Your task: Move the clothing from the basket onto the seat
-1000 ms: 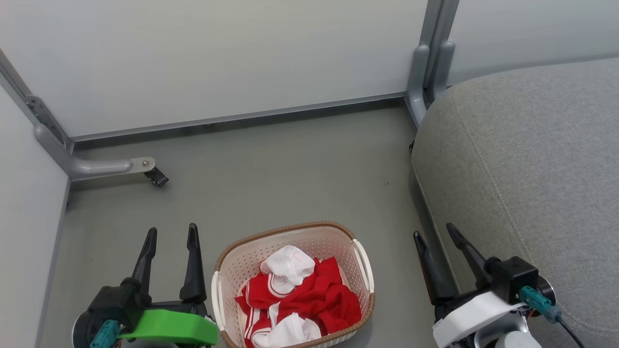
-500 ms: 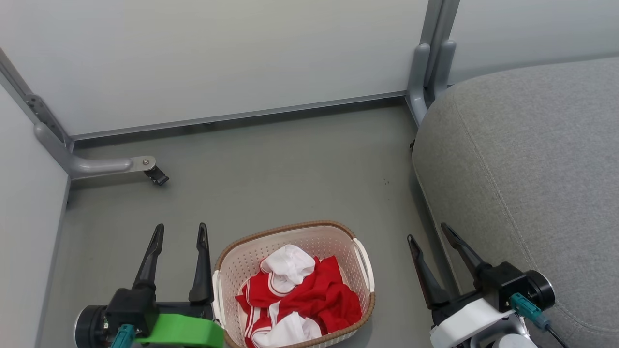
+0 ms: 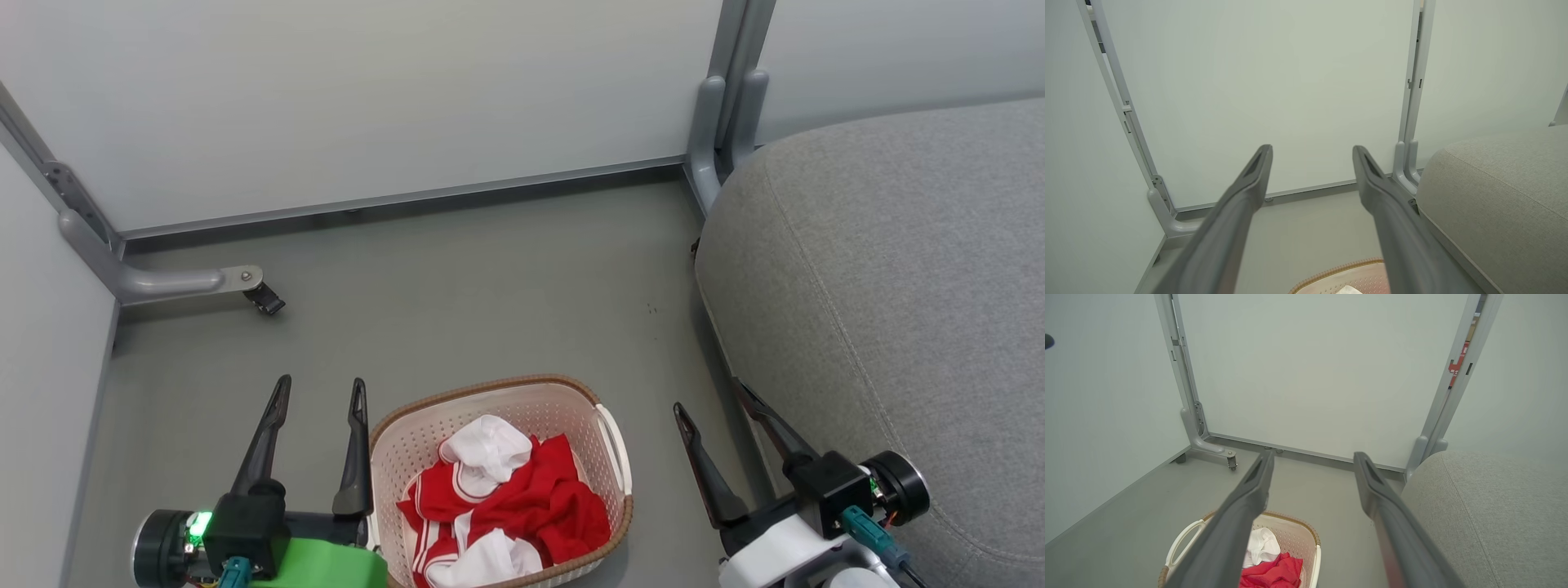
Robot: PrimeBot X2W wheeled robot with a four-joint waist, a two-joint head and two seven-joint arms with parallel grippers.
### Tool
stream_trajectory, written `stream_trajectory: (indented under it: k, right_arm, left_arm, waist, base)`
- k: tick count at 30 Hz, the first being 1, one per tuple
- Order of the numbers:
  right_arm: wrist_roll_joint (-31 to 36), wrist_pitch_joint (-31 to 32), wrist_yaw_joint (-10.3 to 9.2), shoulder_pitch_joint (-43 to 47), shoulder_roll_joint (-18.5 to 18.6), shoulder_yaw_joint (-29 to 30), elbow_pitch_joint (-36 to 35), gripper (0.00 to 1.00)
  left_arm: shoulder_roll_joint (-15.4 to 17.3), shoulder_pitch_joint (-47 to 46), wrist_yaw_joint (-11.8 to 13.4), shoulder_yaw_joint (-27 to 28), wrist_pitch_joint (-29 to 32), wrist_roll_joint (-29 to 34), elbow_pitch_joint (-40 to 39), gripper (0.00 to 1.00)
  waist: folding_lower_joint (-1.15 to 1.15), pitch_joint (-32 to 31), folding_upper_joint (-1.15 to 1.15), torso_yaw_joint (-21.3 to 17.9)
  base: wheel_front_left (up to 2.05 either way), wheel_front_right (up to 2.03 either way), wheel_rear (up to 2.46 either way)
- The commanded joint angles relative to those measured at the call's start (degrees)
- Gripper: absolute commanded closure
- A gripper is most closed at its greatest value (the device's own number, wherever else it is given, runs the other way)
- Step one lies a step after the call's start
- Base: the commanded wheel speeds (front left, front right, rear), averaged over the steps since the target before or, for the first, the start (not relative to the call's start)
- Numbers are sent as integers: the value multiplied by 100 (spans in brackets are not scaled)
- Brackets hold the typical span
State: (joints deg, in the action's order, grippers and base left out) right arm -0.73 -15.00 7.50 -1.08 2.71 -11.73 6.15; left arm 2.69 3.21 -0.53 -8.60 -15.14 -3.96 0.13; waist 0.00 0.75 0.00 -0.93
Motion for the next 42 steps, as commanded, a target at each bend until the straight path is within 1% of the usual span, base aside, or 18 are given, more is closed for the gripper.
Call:
stream_trajectory:
  k: [1, 11, 16, 19, 24, 34, 38, 42]
  right_arm:
    - [20, -28, -2, 66, 31, -2, -5, 0]
    - [-6, -28, -2, 93, 30, -40, 11, 0]
    - [-43, -28, -1, 72, 30, -41, 35, 0]
    - [-81, -28, -2, 31, 30, -18, 81, 0]
    - [-143, -28, -2, -9, 29, 114, 123, 0]
    - [-9, -27, -2, -456, 28, 519, -107, 0]
    - [53, -28, -2, -711, 27, 592, -185, 0]
    - [108, -28, -2, -1026, 29, 691, -310, 0]
  left_arm:
    - [36, 81, 7, 10, -2, -1, -4, 0]
    - [36, 111, 42, -3, -2, -11, 2, 0]
    - [35, 102, 9, 6, -2, -10, 35, 0]
    - [36, 84, -11, 22, -2, -156, 31, 0]
    - [34, 45, -65, 2, -3, -202, 123, 0]
    - [34, -678, -342, -385, -2, -224, 524, 0]
    - [33, -1102, -465, -605, -2, -153, 952, 0]
    - [36, -1733, -604, -944, -2, 123, 1645, 0]
  waist:
    - [0, -11, 0, -2]
    - [0, -56, 0, -9]
    - [0, -37, 0, -22]
    - [0, 31, 0, -42]
    - [0, 224, 0, -90]
    - [0, 1332, 0, -45]
    - [0, 1860, 0, -49]
    - [0, 2409, 0, -63]
  base:
    - [0, 0, 0]
    - [0, 0, 0]
    - [0, 0, 0]
    - [0, 0, 0]
    - [0, 0, 0]
    - [0, 0, 0]
    - [0, 0, 0]
    - [0, 0, 0]
